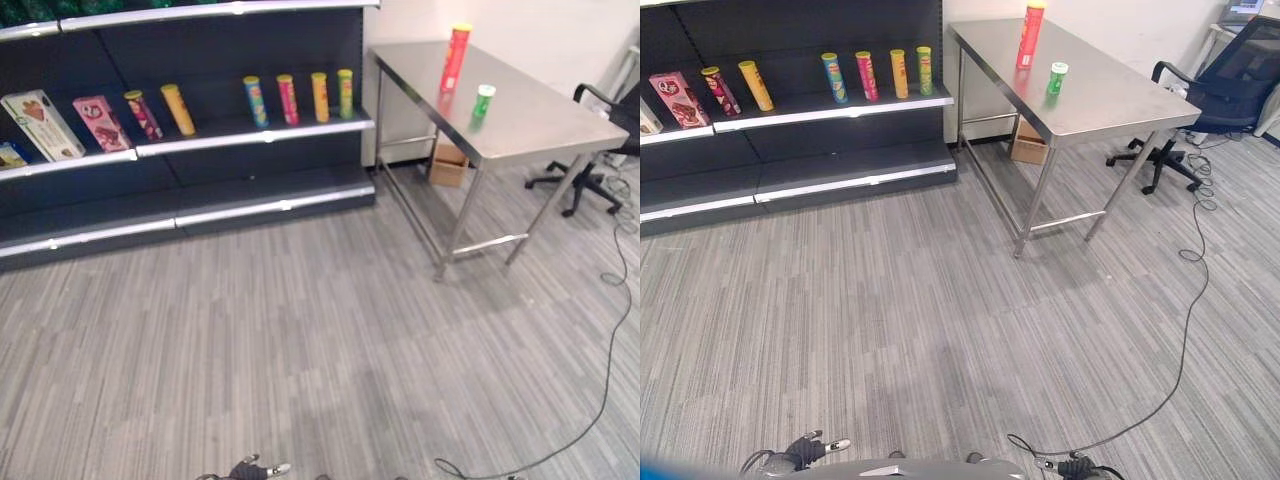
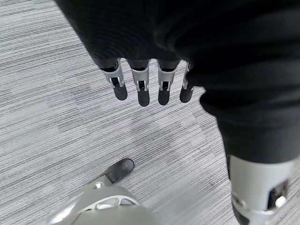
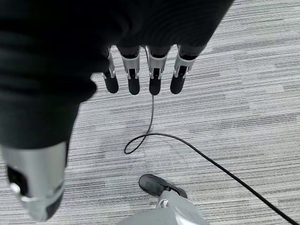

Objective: Put the goods on the table back onto the shelves and tidy them up.

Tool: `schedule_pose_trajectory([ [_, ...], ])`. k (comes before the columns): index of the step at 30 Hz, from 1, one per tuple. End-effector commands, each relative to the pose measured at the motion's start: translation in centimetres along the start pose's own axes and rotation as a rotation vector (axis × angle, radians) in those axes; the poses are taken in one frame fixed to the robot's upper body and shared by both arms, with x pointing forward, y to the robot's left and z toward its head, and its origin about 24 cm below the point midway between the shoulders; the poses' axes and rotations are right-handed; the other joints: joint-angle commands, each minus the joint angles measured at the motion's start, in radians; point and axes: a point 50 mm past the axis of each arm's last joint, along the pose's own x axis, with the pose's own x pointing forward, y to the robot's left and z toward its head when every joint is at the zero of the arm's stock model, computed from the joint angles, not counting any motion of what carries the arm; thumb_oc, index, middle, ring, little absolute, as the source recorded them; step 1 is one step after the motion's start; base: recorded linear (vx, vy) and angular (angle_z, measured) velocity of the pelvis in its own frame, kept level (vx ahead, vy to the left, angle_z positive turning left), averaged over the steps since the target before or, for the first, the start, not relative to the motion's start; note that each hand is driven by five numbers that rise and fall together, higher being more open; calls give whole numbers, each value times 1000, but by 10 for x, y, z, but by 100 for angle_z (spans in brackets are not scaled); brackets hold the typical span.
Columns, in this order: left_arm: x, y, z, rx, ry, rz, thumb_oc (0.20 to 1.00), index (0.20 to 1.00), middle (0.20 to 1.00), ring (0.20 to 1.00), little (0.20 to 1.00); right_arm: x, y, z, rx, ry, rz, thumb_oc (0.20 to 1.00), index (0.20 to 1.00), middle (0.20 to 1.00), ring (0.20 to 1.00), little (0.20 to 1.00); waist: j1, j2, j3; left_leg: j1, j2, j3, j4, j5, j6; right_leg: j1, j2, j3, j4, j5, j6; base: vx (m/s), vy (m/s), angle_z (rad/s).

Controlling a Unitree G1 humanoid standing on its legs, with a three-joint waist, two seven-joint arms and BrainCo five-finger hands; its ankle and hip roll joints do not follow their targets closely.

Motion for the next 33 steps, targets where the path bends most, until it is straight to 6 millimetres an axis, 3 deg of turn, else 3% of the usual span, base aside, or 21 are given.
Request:
schedule_pose_trajectory([
  [1,3,7,13,45,-19,39,1000,1000,1000,1000,1000,2,-7,14,-26,-25,-40,1000,1000,1000,1000,1000,-27,8,-22,-23,33,-31,2,13,-68,-46,-64,-26,9,9,102,0,0,0],
  [26,3,11,11,98,-8,64,1000,1000,1000,1000,1000,3,-3,24,-63,-47,-28,1000,1000,1000,1000,1000,-13,0,-7,-49,0,-29,2,-9,-34,-110,-95,26,25,51,131,-8,34,-5],
  [30,3,11,12,99,-12,66,1000,1000,1000,1000,1000,3,-5,30,-67,-58,-32,1000,1000,1000,1000,1000,-12,2,6,-62,-22,-34,2,-17,-14,-149,-112,45,67,51,144,20,106,-6],
  [33,4,12,15,99,-24,64,1000,1000,1000,1000,1000,3,-8,33,-67,-69,-36,1000,1000,1000,1000,1000,-8,11,21,-63,-40,-34,2,-32,7,-202,-132,55,179,28,151,25,129,-20],
])
